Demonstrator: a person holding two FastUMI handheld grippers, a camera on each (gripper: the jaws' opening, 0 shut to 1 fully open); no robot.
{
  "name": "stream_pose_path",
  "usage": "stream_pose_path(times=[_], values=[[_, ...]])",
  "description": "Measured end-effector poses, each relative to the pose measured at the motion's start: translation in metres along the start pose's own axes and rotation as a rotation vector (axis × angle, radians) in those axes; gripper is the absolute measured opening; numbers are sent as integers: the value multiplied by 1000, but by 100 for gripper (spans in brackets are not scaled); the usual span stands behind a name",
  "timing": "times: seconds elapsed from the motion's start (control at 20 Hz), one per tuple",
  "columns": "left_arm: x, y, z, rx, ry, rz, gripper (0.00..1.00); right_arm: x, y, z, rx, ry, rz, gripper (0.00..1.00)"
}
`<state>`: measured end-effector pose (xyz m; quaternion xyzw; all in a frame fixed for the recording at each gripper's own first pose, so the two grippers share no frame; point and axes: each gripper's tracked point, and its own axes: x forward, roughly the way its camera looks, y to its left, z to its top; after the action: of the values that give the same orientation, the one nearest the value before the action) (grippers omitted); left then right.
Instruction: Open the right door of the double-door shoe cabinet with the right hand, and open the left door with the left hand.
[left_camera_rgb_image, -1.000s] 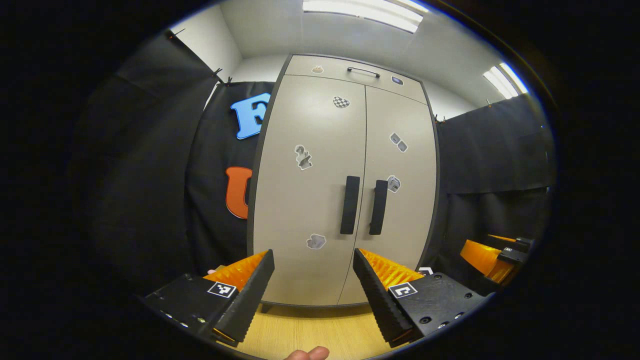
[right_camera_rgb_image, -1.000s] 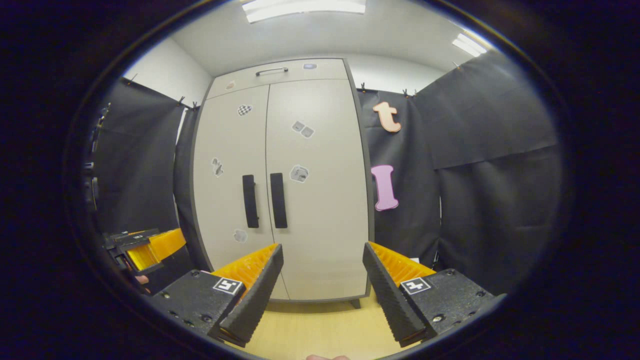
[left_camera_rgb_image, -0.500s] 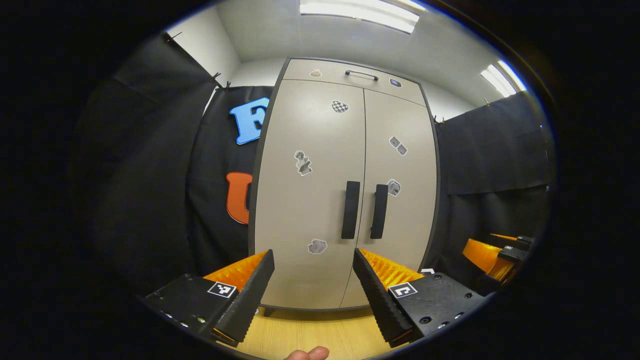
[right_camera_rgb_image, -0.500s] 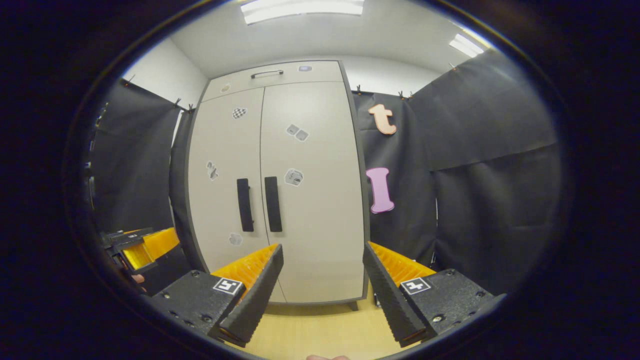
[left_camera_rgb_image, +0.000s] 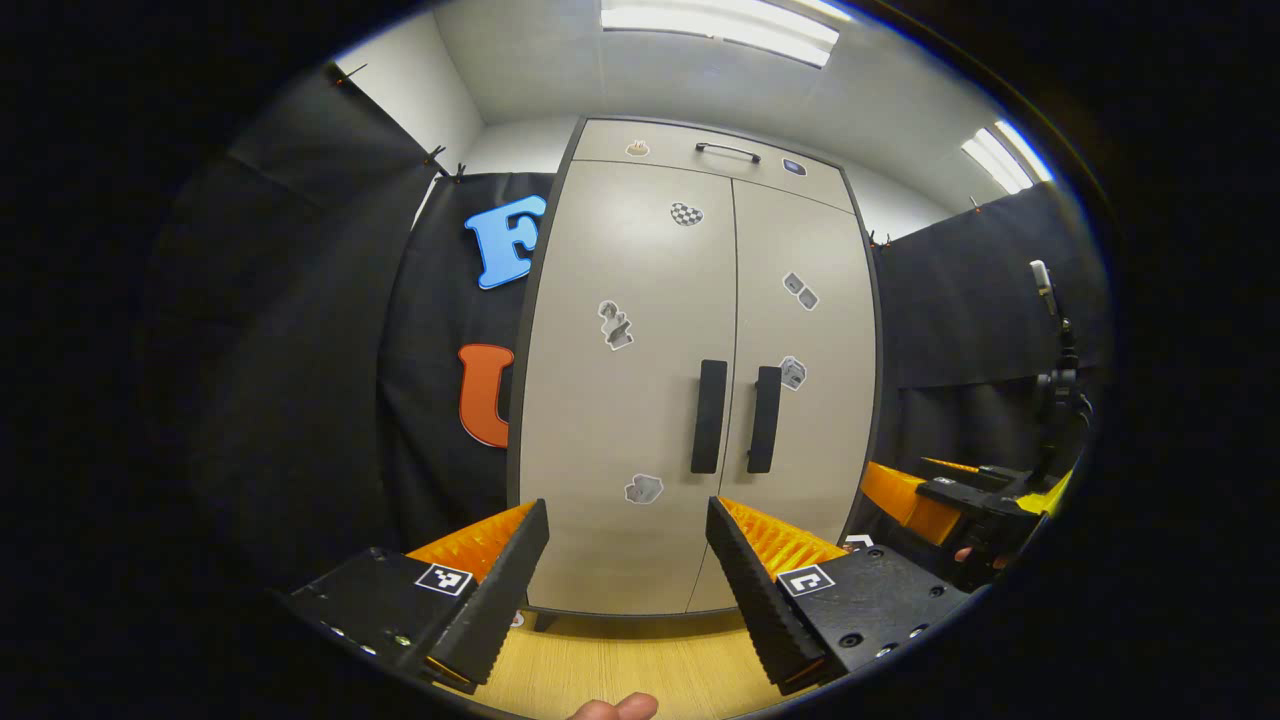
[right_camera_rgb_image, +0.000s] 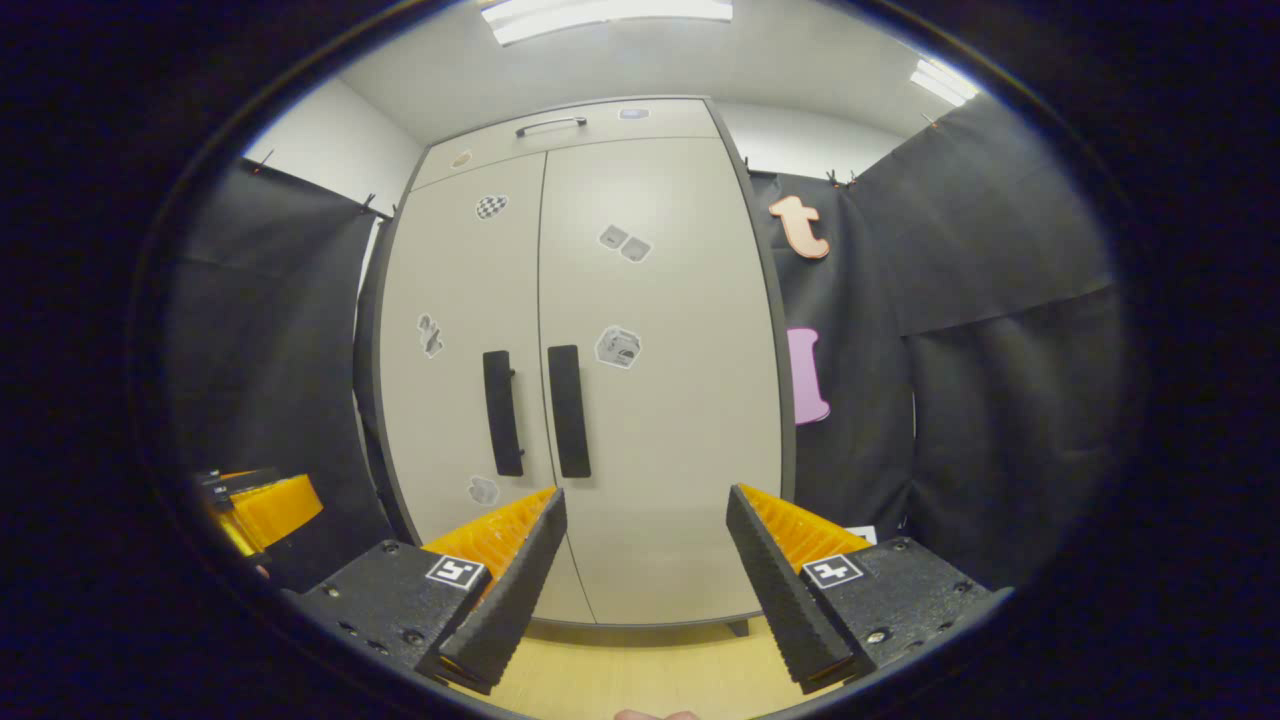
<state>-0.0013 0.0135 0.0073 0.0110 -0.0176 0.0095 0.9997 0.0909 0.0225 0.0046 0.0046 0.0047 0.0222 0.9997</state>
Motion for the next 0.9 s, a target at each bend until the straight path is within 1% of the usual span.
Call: stream_pose_path(times=[0.1,0.25,0.35,0.45,0.6,0.65,0.8,0.9], values=[[-3,5,-5,-3,11,9,95,19,3,5,-6,0,1,100],[-6,9,-10,-14,25,19,95,47,13,13,-10,-10,23,100],[-6,10,-12,-24,34,17,95,66,19,15,-37,-11,21,100],[-6,13,-11,-22,34,23,95,80,31,17,-56,-11,37,100],[-5,16,-11,-36,31,28,95,100,50,23,-52,-15,59,100],[-6,18,-13,-41,34,28,95,106,53,24,-51,-13,51,98],[-7,24,-16,-50,43,35,95,128,60,30,-61,-19,32,100],[-9,25,-22,-49,53,30,95,142,56,28,-78,-6,-7,100]])
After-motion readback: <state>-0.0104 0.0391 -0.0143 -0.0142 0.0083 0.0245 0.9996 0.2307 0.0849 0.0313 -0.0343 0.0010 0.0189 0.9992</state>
